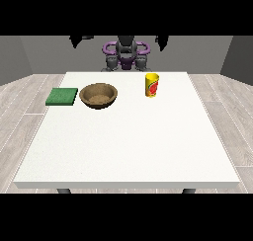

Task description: Pick the cup and pour the ball into the bowl, then pick the bowl and place it on the pad

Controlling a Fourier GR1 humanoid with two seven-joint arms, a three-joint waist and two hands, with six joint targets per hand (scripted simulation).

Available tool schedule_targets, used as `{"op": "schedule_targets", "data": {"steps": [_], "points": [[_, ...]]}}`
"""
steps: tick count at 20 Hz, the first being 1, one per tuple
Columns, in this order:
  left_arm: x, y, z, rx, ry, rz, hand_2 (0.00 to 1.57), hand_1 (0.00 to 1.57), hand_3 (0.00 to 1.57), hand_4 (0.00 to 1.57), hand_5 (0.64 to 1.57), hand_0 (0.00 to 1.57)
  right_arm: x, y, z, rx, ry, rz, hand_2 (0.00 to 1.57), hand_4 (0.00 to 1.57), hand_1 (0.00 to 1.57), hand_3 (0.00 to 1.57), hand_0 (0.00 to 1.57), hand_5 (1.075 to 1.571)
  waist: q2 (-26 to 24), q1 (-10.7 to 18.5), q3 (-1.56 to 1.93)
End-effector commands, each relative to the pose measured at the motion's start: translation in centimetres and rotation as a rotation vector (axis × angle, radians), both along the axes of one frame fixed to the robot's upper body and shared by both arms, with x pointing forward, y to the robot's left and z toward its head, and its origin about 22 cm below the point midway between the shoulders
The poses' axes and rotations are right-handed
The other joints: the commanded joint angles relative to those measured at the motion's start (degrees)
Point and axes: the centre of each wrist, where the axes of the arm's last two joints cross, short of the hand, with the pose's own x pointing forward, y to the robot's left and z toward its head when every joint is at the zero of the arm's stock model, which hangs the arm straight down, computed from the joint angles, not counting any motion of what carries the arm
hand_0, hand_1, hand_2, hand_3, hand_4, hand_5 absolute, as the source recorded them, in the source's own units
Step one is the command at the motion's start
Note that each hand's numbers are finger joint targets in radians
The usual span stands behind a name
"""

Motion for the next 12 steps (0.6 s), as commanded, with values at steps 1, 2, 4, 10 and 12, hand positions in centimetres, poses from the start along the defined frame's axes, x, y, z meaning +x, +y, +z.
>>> {"op": "schedule_targets", "data": {"steps": [1,2,4,10,12], "points": [[0.7,0.7,-2.8,0.046,-0.122,0.008,0.0,0.0,0.0,0.57,1.507,0.0,0.9,-0.2,-0.2,0.004,-0.087,0.025,0.0,0.68,0.0,0.0,0.0,1.539,9.0,-0.4,-0.03],[1.1,1.6,-2.4,0.068,-0.135,0.03,0.0,0.0,0.0,0.55,1.487,0.0,1.3,-2.1,-0.3,0.021,-0.146,0.007,0.0,0.69,0.0,0.0,0.0,1.543,10.0,-0.5,0.01],[0.2,3.2,-5.8,0.055,-0.088,0.049,0.0,0.0,0.0,0.53,1.491,0.0,0.3,-3.2,-1.2,0.013,-0.103,0.018,0.0,0.69,0.0,0.0,0.0,1.551,8.3,-0.9,-0.01],[4.1,3.9,-8.1,0.086,-0.084,0.026,0.0,0.0,0.0,0.19,1.472,0.0,2.3,-4.1,0.5,0.002,-0.159,0.05,0.0,0.68,0.0,0.0,0.0,1.559,11.4,-3.0,-0.02],[3.5,5.5,-9.6,0.085,-0.009,0.017,0.0,0.0,0.0,0.0,1.451,0.0,1.4,-5.8,-2.7,0.014,-0.093,0.012,0.0,0.67,0.0,0.0,0.0,1.559,7.6,-1.7,0.0]]}}
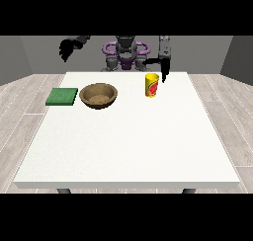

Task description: Pick the cup and pour the ball into the bowl, then pick the bowl and place it on the pad

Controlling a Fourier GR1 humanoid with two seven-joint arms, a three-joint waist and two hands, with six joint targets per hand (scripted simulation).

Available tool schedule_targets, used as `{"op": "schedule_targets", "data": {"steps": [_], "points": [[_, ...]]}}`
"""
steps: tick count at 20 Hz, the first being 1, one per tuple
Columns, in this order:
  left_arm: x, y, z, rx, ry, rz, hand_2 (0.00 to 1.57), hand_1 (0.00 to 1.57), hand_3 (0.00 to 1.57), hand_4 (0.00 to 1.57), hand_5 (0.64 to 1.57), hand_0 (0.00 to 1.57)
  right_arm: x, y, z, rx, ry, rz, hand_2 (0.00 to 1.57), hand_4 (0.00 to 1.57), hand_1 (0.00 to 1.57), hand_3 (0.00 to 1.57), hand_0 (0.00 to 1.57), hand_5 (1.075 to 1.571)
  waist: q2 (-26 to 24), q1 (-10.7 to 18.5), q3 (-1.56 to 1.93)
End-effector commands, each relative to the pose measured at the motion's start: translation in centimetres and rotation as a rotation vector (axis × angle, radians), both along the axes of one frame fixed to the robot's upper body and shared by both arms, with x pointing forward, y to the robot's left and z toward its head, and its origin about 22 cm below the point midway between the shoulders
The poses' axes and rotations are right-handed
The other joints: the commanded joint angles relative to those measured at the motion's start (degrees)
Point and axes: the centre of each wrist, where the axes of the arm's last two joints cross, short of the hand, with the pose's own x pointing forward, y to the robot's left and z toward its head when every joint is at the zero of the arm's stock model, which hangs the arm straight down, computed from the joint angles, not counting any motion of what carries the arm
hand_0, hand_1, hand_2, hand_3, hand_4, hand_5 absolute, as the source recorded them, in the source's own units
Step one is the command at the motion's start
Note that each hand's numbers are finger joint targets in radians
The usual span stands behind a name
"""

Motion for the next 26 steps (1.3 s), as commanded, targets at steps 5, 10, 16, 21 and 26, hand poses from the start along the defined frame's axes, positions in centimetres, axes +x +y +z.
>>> {"op": "schedule_targets", "data": {"steps": [5,10,16,21,26], "points": [[0.7,0.0,-5.9,0.015,0.059,-0.023,0.0,0.0,0.0,0.14,1.433,0.0,1.6,-3.2,-0.1,-0.013,0.04,-0.024,0.0,0.67,0.0,0.0,0.0,1.56,-1.6,0.9,0.01],[0.8,-1.4,-8.6,0.015,0.079,-0.023,0.0,0.0,0.0,0.19,1.423,0.0,1.0,-1.2,-2.3,-0.013,0.049,0.004,0.0,0.67,0.0,0.0,0.0,1.563,-2.1,-0.7,0.0],[3.1,0.5,-8.7,-0.027,0.042,0.063,0.0,0.0,0.0,0.89,1.555,0.0,2.2,-3.3,0.0,-0.01,0.002,0.001,0.0,0.67,0.0,0.0,0.0,1.566,1.1,-2.4,-0.02],[2.0,1.5,-10.1,0.184,0.026,0.179,1.57,1.25,1.57,1.33,1.491,1.25,1.2,-5.2,2.1,-0.027,-0.022,0.081,0.0,0.65,0.0,0.16,0.0,1.569,1.8,-7.2,-0.03],[3.4,0.7,-9.5,0.201,0.071,0.192,1.57,1.29,1.57,1.39,1.447,1.29,1.1,-8.4,3.1,-0.015,0.019,0.057,0.0,0.63,0.0,0.15,0.0,1.565,-0.3,-6.7,-0.01]]}}
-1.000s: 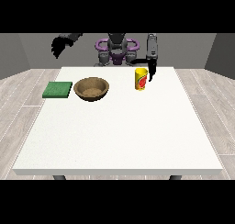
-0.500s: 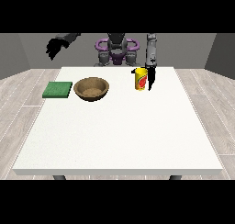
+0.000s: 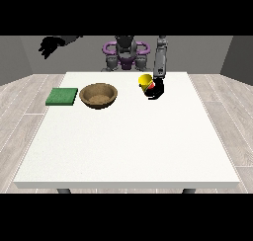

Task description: Pick the cup and pour the ball into the bowl, then pick the bowl and place it on the pad

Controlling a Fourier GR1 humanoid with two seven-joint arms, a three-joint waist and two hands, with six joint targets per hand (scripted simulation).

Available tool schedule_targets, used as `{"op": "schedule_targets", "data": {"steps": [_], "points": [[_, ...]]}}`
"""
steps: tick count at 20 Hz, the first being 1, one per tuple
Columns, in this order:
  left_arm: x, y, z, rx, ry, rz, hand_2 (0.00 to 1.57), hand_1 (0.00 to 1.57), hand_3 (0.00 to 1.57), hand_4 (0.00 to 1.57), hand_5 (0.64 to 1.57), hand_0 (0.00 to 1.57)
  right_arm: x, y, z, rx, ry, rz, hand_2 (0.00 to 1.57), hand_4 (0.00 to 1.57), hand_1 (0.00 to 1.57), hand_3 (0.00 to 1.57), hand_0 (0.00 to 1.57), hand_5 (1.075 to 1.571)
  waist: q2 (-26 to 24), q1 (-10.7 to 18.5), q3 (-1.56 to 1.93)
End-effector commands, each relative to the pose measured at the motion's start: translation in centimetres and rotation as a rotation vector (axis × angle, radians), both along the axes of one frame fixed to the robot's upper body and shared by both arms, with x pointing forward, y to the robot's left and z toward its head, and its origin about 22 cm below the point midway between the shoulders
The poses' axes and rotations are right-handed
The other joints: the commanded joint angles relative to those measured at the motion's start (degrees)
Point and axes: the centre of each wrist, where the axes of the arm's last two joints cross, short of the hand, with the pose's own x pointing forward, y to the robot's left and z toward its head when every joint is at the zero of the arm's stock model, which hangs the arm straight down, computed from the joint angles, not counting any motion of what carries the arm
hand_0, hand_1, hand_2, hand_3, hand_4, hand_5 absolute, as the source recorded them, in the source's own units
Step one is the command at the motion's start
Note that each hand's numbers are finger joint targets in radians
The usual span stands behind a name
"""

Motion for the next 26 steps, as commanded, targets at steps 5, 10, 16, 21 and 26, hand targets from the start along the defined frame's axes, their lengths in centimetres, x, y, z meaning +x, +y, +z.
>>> {"op": "schedule_targets", "data": {"steps": [5,10,16,21,26], "points": [[2.3,-6.0,2.3,0.208,0.124,-0.051,1.57,1.27,1.57,1.41,1.43,1.27,-0.1,-3.2,-2.1,0.009,0.171,-0.075,0.0,0.64,0.0,0.31,0.0,1.566,-10.5,4.0,-0.18],[3.9,-6.9,4.0,0.584,0.09,-0.028,1.57,1.34,1.57,1.41,1.525,1.34,-0.9,-5.1,-4.1,0.026,0.23,-0.105,0.0,0.63,0.0,0.25,0.0,1.562,-13.6,4.4,0.11],[4.3,-12.9,4.3,0.829,0.135,-0.016,1.57,1.36,1.57,1.45,1.533,1.36,-1.3,-5.1,-6.1,0.042,0.25,-0.09,0.0,0.68,0.0,0.08,0.0,1.561,-14.8,4.1,-0.14],[5.6,-15.4,6.3,1.051,0.146,-0.037,1.57,1.35,1.57,1.44,1.54,1.35,-1.0,-6.2,-7.0,0.065,0.286,-0.099,0.0,0.69,0.0,0.0,0.0,1.56,-15.6,5.6,-0.14],[8.5,-18.6,11.8,1.263,0.077,0.052,1.57,1.31,1.57,1.47,1.529,1.31,0.5,-6.0,-6.2,0.068,0.246,-0.042,0.0,0.7,0.0,0.17,0.0,1.56,-12.6,3.1,-0.13]]}}
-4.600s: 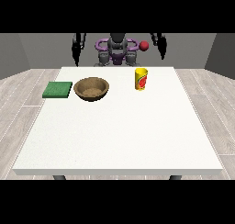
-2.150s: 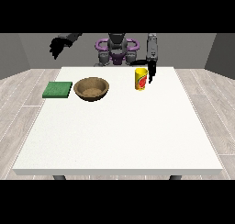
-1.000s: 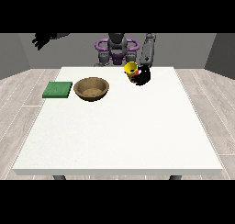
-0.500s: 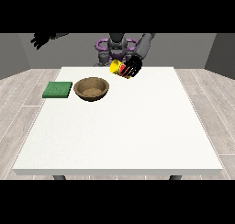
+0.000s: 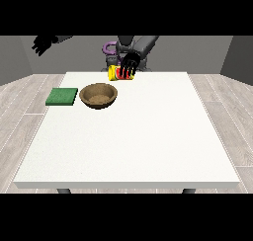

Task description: Pick the cup and pour the ball into the bowl, then pick the bowl and place it on the pad

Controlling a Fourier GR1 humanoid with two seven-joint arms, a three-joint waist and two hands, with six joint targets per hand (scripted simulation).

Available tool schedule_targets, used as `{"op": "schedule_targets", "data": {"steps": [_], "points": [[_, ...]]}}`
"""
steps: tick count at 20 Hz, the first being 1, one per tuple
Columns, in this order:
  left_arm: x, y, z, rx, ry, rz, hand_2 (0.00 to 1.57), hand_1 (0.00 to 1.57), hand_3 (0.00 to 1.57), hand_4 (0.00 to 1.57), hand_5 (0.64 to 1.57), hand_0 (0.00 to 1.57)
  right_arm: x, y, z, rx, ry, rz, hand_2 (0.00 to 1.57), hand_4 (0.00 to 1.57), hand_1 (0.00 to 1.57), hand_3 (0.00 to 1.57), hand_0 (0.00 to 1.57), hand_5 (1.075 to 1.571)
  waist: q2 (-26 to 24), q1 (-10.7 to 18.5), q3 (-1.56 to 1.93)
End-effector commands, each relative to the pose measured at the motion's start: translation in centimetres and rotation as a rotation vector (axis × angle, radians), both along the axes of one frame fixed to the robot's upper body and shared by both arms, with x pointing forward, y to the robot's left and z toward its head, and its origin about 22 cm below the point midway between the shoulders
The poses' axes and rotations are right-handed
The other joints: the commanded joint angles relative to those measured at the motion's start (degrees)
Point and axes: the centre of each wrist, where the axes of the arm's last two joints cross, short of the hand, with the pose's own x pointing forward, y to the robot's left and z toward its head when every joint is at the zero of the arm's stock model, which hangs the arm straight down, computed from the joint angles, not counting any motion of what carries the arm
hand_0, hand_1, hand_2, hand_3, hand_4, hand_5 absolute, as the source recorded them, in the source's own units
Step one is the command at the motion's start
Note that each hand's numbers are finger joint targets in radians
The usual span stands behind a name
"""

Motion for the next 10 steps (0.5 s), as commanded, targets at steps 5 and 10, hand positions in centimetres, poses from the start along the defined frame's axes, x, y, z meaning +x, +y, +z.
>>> {"op": "schedule_targets", "data": {"steps": [5,10], "points": [[1.7,-2.5,3.3,0.432,-0.109,0.055,1.57,1.49,1.57,1.19,1.561,1.49,1.0,-0.7,0.3,0.014,0.0,0.001,0.0,0.7,0.0,0.25,0.0,1.555,-0.7,-1.3,-0.04],[0.7,-5.0,3.9,0.615,-0.114,0.06,1.57,0.73,1.57,1.01,1.57,0.73,2.2,2.9,-1.3,0.02,0.014,0.063,0.0,0.7,0.0,0.3,0.0,1.555,-1.0,-3.4,-0.09]]}}
